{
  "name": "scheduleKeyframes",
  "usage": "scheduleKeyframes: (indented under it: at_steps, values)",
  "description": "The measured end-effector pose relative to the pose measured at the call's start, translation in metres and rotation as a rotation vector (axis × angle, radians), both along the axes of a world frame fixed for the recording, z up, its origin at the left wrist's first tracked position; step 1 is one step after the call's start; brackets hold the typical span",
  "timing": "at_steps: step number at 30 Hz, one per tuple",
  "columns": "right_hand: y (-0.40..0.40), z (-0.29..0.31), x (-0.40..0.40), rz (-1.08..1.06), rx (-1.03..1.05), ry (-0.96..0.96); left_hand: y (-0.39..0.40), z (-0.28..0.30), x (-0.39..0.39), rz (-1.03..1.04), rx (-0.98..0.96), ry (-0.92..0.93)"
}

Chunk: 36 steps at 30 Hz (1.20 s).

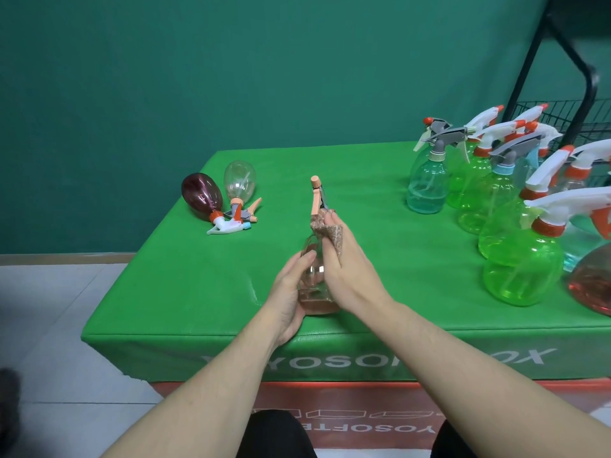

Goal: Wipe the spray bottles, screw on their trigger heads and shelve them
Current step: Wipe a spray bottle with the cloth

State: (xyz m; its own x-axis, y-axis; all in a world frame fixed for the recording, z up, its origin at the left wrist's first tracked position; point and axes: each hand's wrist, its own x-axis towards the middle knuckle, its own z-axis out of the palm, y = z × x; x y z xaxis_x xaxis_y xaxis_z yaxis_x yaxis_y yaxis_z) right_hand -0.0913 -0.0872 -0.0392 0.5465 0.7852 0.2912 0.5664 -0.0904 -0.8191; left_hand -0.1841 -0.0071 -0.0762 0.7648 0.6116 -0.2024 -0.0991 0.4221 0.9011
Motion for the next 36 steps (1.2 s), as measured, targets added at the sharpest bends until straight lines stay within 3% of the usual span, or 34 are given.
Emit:
scheduleKeyframes:
  at_steps: [3, 19, 36]
  values:
    - [0.000, -0.005, -0.005, -0.029, 0.023, 0.019, 0.002, -0.003, 0.001, 0.016, 0.002, 0.017]
    - [-0.047, -0.047, -0.034, 0.107, -0.058, -0.358, 0.003, -0.004, 0.005, 0.158, -0.066, -0.074]
    - [-0.009, -0.010, -0.007, 0.009, 0.013, -0.082, -0.001, -0.002, 0.002, 0.047, 0.068, 0.043]
